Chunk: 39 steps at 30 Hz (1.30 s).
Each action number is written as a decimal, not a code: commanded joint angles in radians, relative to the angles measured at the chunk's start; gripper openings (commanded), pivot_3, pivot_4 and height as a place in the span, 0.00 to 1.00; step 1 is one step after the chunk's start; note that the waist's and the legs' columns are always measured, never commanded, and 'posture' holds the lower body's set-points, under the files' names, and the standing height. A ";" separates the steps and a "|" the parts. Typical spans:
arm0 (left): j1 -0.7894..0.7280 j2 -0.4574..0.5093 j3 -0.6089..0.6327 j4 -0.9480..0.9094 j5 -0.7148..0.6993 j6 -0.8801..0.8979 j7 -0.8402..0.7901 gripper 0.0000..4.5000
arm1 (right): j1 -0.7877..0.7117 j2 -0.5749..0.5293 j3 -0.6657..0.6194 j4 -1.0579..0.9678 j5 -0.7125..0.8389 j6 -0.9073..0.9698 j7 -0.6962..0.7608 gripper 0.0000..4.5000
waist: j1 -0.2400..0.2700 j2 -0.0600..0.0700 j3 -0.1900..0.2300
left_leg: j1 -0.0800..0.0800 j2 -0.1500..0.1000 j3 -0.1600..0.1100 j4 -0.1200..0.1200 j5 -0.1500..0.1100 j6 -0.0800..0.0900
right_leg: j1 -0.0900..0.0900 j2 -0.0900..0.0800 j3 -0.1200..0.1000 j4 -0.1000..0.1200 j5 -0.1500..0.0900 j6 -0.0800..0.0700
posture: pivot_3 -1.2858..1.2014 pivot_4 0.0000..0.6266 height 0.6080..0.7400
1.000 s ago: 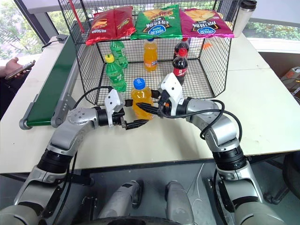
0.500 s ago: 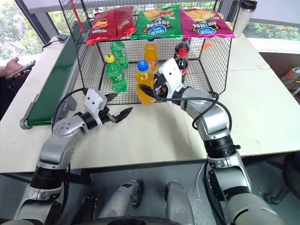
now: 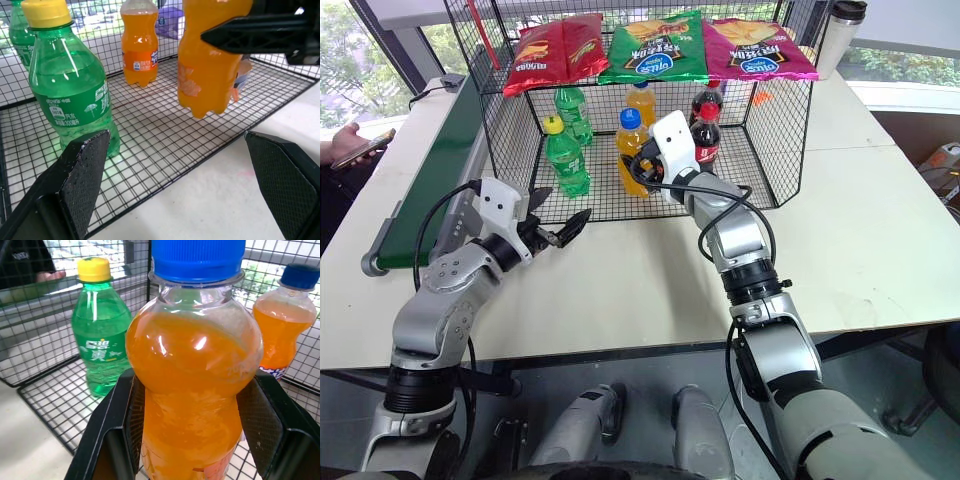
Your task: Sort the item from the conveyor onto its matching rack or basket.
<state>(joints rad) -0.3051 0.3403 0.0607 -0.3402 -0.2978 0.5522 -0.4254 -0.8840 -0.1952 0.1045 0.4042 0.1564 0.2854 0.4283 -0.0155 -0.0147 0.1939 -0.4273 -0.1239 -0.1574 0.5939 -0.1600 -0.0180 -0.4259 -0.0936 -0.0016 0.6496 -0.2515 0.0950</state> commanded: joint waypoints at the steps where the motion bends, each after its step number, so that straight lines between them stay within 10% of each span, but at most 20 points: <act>1: -0.001 -0.030 -0.026 -0.053 -0.014 0.007 0.023 1.00 | -0.078 0.028 -0.026 0.068 -0.026 -0.117 -0.023 0.46 | -0.001 0.000 0.000 | 0.000 0.000 0.000 0.000 0.000 0.000 | 0.000 0.000 0.000 0.000 0.000 0.000 | 0.52 0.24 0.99; 18: -0.005 -0.044 -0.061 -0.036 0.020 0.050 0.071 1.00 | -0.145 0.058 -0.054 0.320 -0.050 -0.273 -0.005 0.46 | -0.004 0.000 0.000 | 0.000 0.000 0.001 0.000 0.000 -0.001 | 0.000 0.001 0.001 0.001 0.000 0.000 | 0.52 0.24 0.99; 22: -0.003 -0.045 -0.063 -0.035 0.021 0.048 0.073 1.00 | -0.143 0.062 -0.060 0.319 -0.052 -0.275 -0.004 0.99 | -0.004 0.000 0.000 | 0.001 0.000 0.001 0.000 0.000 -0.001 | 0.000 0.001 0.001 0.001 0.000 0.000 | 0.52 0.24 0.99; 39: 0.037 -0.030 -0.070 -0.032 0.027 0.002 0.045 1.00 | -0.029 -0.047 -0.054 0.031 -0.070 -0.142 0.043 0.99 | 0.002 0.000 0.000 | 0.001 0.001 0.001 0.000 0.001 -0.001 | 0.000 0.001 0.002 0.001 0.001 -0.001 | 0.52 0.24 0.99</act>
<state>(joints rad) -0.2726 0.2970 -0.0077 -0.3492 -0.2710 0.5948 -0.3653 -0.9285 -0.2222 0.0527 0.5233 0.0894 0.1286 0.4552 -0.0139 -0.0144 0.1937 -0.4260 -0.1232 -0.1565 0.5939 -0.1593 -0.0192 -0.4259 -0.0921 0.0001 0.6508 -0.2506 0.0937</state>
